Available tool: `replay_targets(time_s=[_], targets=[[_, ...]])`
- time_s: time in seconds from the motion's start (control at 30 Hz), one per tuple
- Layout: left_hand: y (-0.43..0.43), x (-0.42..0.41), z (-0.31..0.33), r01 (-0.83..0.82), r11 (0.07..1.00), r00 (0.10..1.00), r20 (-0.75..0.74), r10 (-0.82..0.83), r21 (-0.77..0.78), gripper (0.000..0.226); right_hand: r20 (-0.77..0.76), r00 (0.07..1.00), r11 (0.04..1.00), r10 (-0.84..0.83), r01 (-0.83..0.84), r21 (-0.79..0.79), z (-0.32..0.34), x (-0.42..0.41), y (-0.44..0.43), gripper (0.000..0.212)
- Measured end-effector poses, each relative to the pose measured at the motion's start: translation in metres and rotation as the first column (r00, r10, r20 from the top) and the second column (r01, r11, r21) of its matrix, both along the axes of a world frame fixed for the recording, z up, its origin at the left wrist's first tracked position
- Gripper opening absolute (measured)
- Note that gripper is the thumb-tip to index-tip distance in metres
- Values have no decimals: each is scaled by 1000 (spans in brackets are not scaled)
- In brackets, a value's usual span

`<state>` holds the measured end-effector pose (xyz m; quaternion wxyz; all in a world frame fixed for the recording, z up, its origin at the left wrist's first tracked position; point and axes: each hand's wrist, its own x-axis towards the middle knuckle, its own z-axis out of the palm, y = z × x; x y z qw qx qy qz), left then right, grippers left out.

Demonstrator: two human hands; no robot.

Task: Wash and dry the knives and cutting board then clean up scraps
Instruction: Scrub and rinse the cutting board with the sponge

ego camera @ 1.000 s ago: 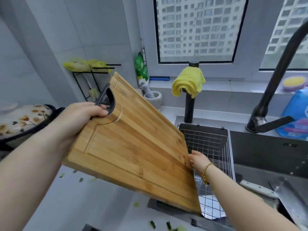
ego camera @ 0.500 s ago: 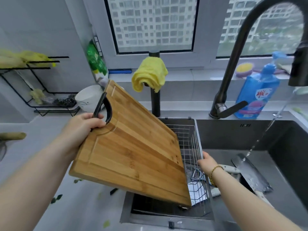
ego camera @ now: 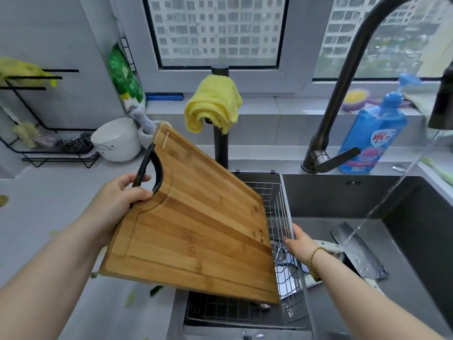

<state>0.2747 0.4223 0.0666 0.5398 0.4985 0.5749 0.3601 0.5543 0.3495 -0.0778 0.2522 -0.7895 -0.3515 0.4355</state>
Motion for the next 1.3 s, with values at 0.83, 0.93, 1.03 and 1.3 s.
replay_targets(time_s=[0.83, 0.93, 1.03, 1.3], targets=[[28, 0, -28, -5, 1000, 989, -147, 8, 24, 23, -44, 999, 1000, 24, -24, 10, -11, 10, 0, 43], [35, -8, -39, -6, 1000, 987, -163, 8, 13, 21, -53, 998, 1000, 17, -17, 11, -13, 11, 2, 42], [37, -18, -51, -15, 1000, 989, -149, 11, -25, 22, -51, 999, 1000, 16, -15, 20, -14, 11, 1, 40], [37, -29, -63, -60, 996, 978, -206, 45, -67, 32, -76, 997, 999, -10, 12, 30, -15, 10, 1, 40]])
